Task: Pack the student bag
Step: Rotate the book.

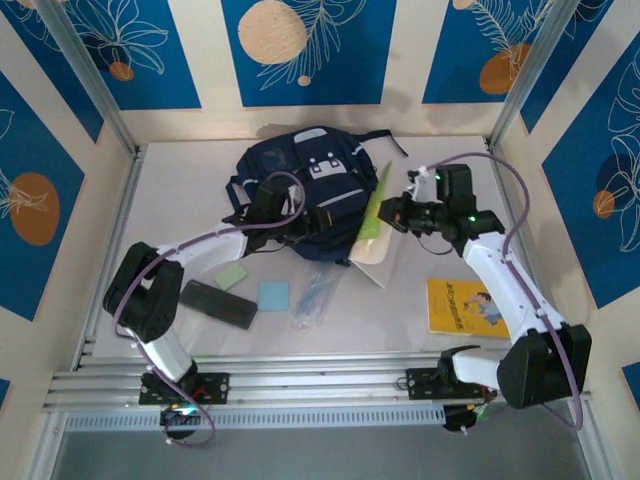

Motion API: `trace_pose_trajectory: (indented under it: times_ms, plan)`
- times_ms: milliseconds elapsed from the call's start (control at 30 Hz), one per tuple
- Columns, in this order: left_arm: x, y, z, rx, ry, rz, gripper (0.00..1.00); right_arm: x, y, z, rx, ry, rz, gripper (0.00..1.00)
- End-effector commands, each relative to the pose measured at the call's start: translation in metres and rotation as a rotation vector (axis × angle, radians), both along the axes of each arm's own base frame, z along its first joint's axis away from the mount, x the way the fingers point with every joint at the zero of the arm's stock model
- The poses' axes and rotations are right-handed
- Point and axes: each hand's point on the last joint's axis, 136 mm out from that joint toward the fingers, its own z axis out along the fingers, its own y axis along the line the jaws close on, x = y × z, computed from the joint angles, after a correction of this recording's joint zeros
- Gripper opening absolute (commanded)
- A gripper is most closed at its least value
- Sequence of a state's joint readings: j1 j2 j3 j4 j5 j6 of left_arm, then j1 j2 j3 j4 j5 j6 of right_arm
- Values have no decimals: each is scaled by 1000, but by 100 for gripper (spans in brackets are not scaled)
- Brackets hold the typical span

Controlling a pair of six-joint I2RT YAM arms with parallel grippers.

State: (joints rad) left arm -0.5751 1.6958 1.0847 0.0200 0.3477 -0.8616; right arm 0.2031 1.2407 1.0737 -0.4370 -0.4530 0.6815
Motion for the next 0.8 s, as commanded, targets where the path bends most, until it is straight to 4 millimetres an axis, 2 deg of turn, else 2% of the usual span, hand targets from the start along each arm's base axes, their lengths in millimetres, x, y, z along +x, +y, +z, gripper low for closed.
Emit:
trace_pose_trajectory:
  times_ms: [0, 100, 167, 267, 367, 500, 600, 767]
  plan:
    - [6, 11, 21, -71, -37, 42, 79, 3, 39, 30, 83, -86, 134, 0]
    - [10, 22, 16, -72, -34, 78, 80, 5, 50, 15, 77, -61, 158, 0]
    - [12, 24, 12, -75, -31, 92, 80, 6, 47, -11, 51, -16, 142, 0]
    - [12, 20, 7, -95, -21, 84, 82, 5, 31, -63, 3, 80, 89, 0]
    - [11, 14, 1, -96, -8, 65, 83, 3, 13, -105, -2, 164, 39, 0]
    - [9, 5, -7, -73, 4, 37, 83, -4, -3, -145, -16, 250, -8, 0]
    - [5, -2, -15, -41, 17, 11, 82, -9, -9, -162, -51, 282, -31, 0]
    - [0, -9, -37, -3, 63, -14, 77, -2, -12, -166, -75, 270, -44, 0]
